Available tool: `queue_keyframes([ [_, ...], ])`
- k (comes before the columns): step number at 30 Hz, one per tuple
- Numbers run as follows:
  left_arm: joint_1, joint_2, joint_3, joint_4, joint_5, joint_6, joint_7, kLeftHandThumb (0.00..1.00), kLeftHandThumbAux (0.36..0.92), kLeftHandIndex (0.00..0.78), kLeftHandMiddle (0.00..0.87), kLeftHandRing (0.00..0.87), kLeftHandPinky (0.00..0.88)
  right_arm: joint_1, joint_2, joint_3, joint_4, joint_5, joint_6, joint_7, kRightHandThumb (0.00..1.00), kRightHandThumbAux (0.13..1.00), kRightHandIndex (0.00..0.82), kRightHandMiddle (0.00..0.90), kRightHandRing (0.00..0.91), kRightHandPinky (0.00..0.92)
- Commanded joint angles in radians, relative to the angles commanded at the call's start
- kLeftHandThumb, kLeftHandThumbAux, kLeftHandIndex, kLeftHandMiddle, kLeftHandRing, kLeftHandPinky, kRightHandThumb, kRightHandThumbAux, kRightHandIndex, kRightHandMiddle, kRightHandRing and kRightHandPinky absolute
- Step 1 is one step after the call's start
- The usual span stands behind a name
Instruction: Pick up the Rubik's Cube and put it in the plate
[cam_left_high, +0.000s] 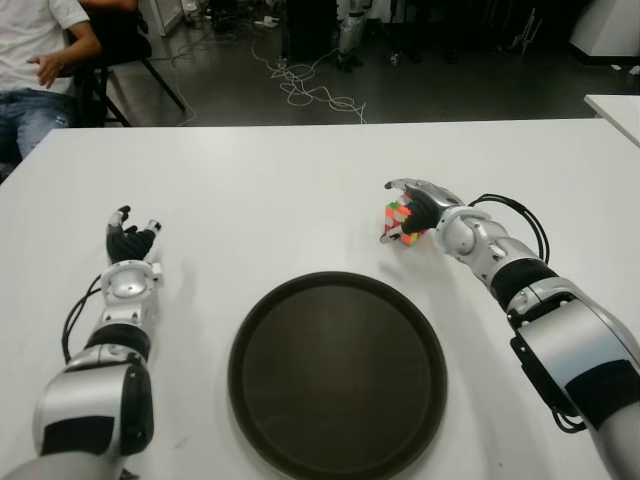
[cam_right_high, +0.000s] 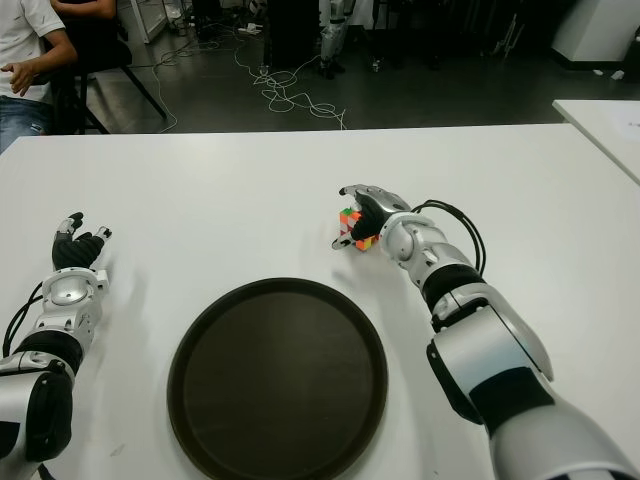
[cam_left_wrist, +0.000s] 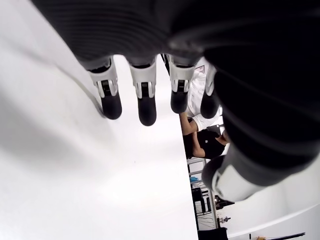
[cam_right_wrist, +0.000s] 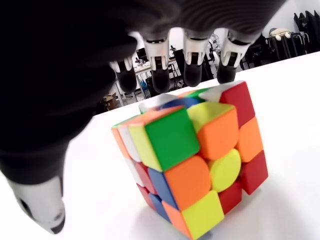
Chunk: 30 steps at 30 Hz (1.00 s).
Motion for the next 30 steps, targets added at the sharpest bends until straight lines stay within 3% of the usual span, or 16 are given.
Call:
queue_keyframes([
  [30,0.001,0.002,0.003,-0.003,-0.006,0.003,-0.007,0.1,0.721,0.037,0.056,0.081,0.104,0.017,-0.002,0.007,0.004,-0.009,0.01,-0.003,0.0,0.686,0.0,0.0,0.0,0.0],
])
